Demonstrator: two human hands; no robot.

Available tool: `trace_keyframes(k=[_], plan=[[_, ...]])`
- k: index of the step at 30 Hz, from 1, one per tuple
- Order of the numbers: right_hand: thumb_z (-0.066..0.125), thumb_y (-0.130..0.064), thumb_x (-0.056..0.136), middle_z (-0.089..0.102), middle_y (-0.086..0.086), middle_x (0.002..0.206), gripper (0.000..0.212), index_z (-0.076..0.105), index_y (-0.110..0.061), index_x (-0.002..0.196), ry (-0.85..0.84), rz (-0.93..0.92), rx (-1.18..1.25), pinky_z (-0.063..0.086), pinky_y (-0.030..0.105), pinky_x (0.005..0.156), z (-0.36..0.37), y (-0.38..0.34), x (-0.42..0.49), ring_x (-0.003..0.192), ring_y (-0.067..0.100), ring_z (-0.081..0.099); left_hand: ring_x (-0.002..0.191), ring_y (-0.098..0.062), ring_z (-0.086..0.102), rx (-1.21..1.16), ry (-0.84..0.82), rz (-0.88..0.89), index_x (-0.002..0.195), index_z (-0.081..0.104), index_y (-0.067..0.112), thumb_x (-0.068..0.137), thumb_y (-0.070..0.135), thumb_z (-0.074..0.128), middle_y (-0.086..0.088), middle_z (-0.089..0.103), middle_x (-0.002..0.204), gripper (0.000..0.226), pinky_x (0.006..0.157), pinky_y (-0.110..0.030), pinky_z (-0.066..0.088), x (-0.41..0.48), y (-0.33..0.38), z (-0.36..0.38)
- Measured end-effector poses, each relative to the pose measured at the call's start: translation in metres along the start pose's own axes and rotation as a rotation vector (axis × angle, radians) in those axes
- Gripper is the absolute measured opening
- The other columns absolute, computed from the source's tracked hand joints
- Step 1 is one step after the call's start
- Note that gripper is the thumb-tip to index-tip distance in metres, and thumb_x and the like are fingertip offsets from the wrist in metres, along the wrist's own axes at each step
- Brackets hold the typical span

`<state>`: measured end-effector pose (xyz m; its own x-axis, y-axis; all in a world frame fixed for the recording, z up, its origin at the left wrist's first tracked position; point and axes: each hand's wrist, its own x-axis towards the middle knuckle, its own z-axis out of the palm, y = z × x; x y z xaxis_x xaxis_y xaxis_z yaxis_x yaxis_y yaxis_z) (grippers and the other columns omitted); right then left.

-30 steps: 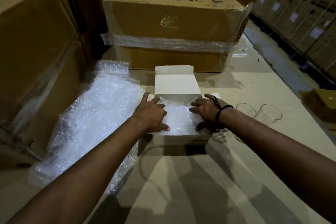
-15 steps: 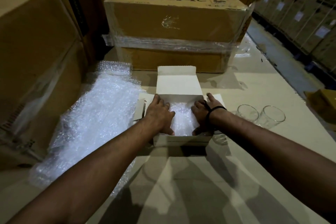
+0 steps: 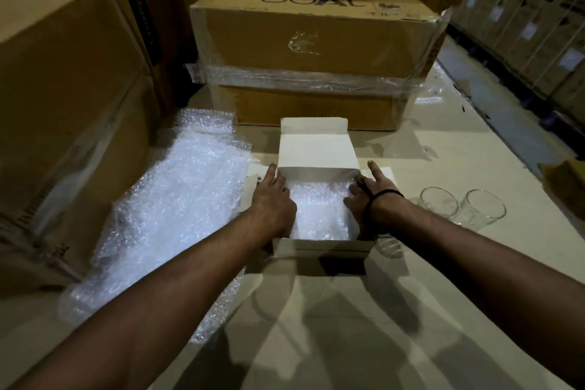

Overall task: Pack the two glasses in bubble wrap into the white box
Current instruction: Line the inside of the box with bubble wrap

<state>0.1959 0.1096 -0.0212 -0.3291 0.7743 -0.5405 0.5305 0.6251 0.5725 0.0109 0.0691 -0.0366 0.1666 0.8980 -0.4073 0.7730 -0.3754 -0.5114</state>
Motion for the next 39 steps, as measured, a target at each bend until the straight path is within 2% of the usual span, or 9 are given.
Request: trace_keyframes(k=[4, 8, 11, 14, 17, 24, 29, 35, 39], plan=[[0.040, -0.046, 0.093, 0.007, 0.011, 0.160, 0.067, 0.021, -0.016, 0.151, 0.005, 0.010, -0.017, -0.015, 0.062, 0.110, 0.004, -0.006, 0.006, 0.146, 0.034, -0.003, 0.148, -0.038, 0.006, -0.029, -0.018, 0.007, 0.139, 0.051, 0.025, 0.083, 0.065, 0.056, -0.012, 0.027, 0.158, 0.069, 0.109, -0.064, -0.017, 0.003, 0.000, -0.004], [0.040, -0.073, 0.083, 0.023, 0.006, 0.156, 0.080, 0.033, -0.023, 0.145, 0.149, -0.051, 0.228, 0.008, 0.054, 0.115, -0.004, 0.003, 0.011, 0.144, 0.029, 0.016, 0.146, -0.030, 0.021, -0.207, 0.129, 0.026, 0.138, 0.051, 0.029, 0.088, 0.065, 0.050, -0.004, 0.041, 0.152, 0.062, 0.112, -0.063, -0.010, -0.006, -0.012, -0.004], [0.040, -0.075, 0.082, 0.017, 0.006, 0.159, 0.084, 0.019, -0.028, 0.149, 0.221, -0.111, 0.355, 0.020, 0.049, 0.114, -0.011, -0.010, 0.019, 0.143, 0.027, 0.021, 0.148, -0.028, 0.016, -0.227, 0.122, 0.054, 0.143, 0.045, 0.035, 0.095, 0.061, 0.038, -0.003, 0.033, 0.157, 0.054, 0.112, -0.064, -0.011, -0.016, -0.014, -0.005], [0.043, -0.077, 0.079, 0.005, 0.005, 0.161, 0.094, 0.006, -0.028, 0.151, 0.211, -0.124, 0.362, 0.019, 0.049, 0.115, -0.007, -0.026, 0.033, 0.145, 0.027, 0.016, 0.150, -0.027, 0.009, -0.198, 0.068, 0.089, 0.145, 0.040, 0.038, 0.098, 0.059, 0.033, -0.001, 0.026, 0.159, 0.052, 0.111, -0.063, -0.012, -0.023, -0.014, -0.003], [0.043, -0.077, 0.079, 0.005, 0.003, 0.161, 0.096, 0.005, -0.026, 0.152, 0.158, -0.131, 0.384, 0.018, 0.050, 0.116, -0.004, -0.030, 0.042, 0.145, 0.026, 0.016, 0.149, -0.023, 0.015, -0.273, 0.121, 0.121, 0.139, 0.051, 0.035, 0.101, 0.051, 0.031, 0.002, 0.040, 0.153, 0.045, 0.112, -0.061, -0.010, -0.030, -0.017, -0.002], [0.044, -0.040, 0.098, 0.017, 0.000, 0.159, 0.062, 0.015, -0.029, 0.151, 0.347, -0.234, 0.513, 0.018, 0.043, 0.117, -0.027, -0.029, 0.041, 0.144, 0.022, 0.022, 0.114, -0.016, 0.057, -0.534, 0.217, 0.307, 0.108, 0.066, 0.027, 0.097, 0.063, 0.019, -0.001, 0.070, 0.099, 0.060, 0.117, -0.051, 0.006, -0.059, -0.001, 0.014], [0.034, -0.050, 0.098, -0.002, -0.002, 0.161, 0.065, 0.005, -0.030, 0.153, 0.257, -0.311, 0.436, 0.011, 0.038, 0.117, -0.027, -0.050, 0.049, 0.147, 0.020, 0.007, 0.119, -0.023, 0.054, -0.493, 0.161, 0.278, 0.121, 0.059, 0.022, 0.092, 0.072, 0.030, -0.012, 0.068, 0.105, 0.064, 0.120, -0.048, 0.000, -0.064, 0.001, 0.006], [0.042, -0.062, 0.090, 0.024, 0.004, 0.157, 0.066, 0.033, -0.027, 0.145, 0.367, -0.125, 0.384, 0.018, 0.045, 0.114, -0.023, -0.027, 0.023, 0.142, 0.024, 0.026, 0.105, -0.023, 0.060, -0.488, 0.183, 0.292, 0.118, 0.056, 0.022, 0.087, 0.079, 0.022, -0.010, 0.066, 0.085, 0.074, 0.119, -0.050, -0.003, -0.060, 0.002, 0.017], [0.038, -0.078, 0.079, 0.038, 0.012, 0.147, 0.085, 0.041, -0.018, 0.139, 0.197, 0.044, 0.184, 0.010, 0.055, 0.114, 0.002, -0.016, 0.014, 0.136, 0.029, 0.033, 0.103, -0.023, 0.059, -0.482, 0.161, 0.296, 0.115, 0.056, 0.020, 0.086, 0.080, 0.020, -0.007, 0.062, 0.079, 0.077, 0.119, -0.050, -0.005, -0.060, 0.003, 0.018]])
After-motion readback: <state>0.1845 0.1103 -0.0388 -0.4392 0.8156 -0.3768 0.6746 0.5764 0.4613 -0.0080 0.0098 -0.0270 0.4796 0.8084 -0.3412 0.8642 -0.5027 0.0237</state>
